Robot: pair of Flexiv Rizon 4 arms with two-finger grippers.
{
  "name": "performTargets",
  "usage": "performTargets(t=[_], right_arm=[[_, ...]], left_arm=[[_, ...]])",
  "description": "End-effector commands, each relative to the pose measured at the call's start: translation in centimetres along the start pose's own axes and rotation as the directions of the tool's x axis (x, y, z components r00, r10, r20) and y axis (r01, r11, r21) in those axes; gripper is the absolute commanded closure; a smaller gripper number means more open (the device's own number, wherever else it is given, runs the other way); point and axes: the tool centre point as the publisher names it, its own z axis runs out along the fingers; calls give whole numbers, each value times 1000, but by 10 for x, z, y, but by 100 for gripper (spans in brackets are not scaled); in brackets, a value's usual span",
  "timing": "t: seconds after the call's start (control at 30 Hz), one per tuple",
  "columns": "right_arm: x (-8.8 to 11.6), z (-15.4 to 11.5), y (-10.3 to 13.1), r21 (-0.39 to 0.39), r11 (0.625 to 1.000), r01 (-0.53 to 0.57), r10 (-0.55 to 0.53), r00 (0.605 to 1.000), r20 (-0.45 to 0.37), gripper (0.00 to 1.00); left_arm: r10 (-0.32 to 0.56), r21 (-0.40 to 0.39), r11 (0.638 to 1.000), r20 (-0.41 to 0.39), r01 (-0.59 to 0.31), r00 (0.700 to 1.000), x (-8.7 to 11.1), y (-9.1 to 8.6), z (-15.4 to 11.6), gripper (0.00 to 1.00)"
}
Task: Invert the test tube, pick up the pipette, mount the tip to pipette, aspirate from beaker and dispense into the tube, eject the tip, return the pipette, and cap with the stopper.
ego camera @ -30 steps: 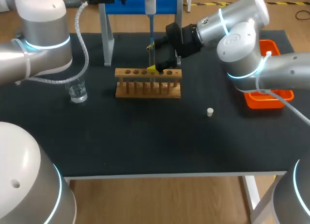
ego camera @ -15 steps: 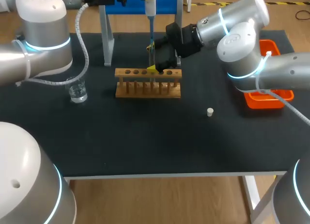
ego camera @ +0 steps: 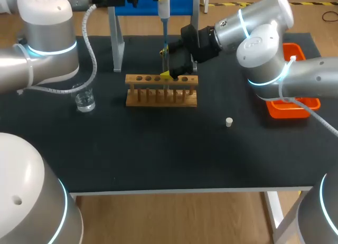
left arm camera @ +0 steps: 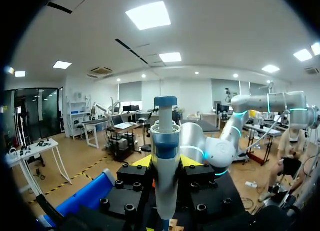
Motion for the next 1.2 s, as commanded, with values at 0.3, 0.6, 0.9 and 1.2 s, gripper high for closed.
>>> performTargets(t=[0.3,0.6,0.9,1.2], right_arm=[[-1,3,2,31,999,8,-8,1000,-2,0],[-3,5,3,39,999,6,-6,1000,-2,0],[-5,6,2,35,999,-5,5,1000,6,0],[-5,6,3,34,999,-5,5,1000,6,0]], left_arm=[[2,5,1000,2,-2,1000,-2,1,-2,100],[0,10,1000,7,0,1000,-2,2,-5,100],[-3,13,1000,9,3,1000,-3,3,-6,100],[-2,10,1000,0,2,1000,-1,3,-2,100]])
